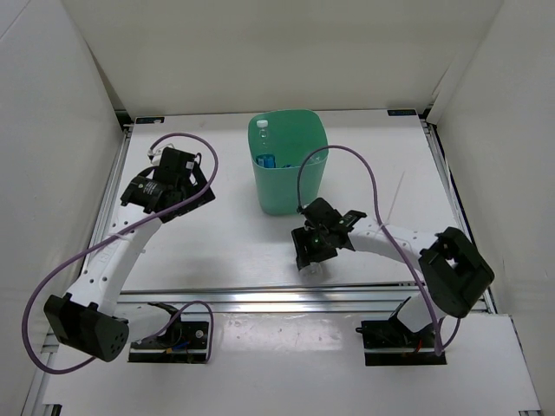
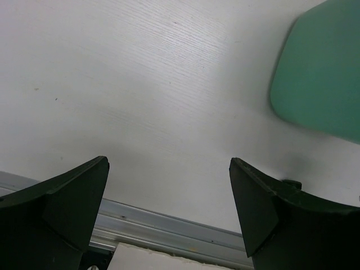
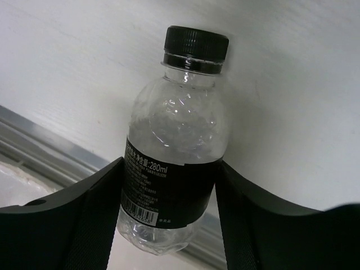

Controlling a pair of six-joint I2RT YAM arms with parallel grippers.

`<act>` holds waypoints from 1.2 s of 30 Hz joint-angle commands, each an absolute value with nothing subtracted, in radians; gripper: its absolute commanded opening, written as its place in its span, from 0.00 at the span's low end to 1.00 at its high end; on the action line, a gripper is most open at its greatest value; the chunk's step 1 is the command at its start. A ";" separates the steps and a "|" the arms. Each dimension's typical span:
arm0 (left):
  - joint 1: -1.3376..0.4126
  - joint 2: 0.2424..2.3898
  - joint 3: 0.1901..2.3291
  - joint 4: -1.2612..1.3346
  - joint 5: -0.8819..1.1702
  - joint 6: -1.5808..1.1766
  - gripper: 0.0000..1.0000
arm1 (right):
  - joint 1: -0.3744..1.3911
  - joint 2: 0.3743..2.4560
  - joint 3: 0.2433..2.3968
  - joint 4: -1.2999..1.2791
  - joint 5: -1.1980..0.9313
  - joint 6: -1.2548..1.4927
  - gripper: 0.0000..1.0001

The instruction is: Put the plastic bottles in the bin

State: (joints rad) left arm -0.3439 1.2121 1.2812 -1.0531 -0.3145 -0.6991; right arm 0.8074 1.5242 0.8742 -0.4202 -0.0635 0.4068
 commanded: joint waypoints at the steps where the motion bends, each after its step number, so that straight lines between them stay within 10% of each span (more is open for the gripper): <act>1: -0.342 1.189 1.269 -1.062 -0.345 -0.695 0.99 | 0.810 1.436 0.891 -0.509 -0.051 0.420 0.49; 9: -0.342 1.200 1.298 -1.062 -0.411 -0.727 0.99 | 0.819 1.206 1.291 -0.804 0.024 0.439 0.39; 15: -0.342 1.190 1.224 -1.062 -0.420 -0.738 0.99 | 0.752 1.519 1.927 -0.885 0.140 0.305 0.40; 19: -0.342 1.181 1.212 -1.062 -0.410 -0.747 0.99 | 0.686 1.785 2.305 -0.950 0.114 0.252 0.63; 21: -0.342 1.181 1.212 -1.062 -0.400 -0.747 0.99 | 0.657 1.871 2.354 -0.971 0.057 0.242 0.91; 23: -0.342 1.181 1.224 -1.071 -0.400 -0.735 0.99 | 0.646 1.882 2.355 -0.988 0.066 0.262 1.00; 36: -0.342 1.002 1.123 -1.156 -0.595 -0.819 0.99 | 0.407 1.496 2.036 -1.063 0.006 0.388 1.00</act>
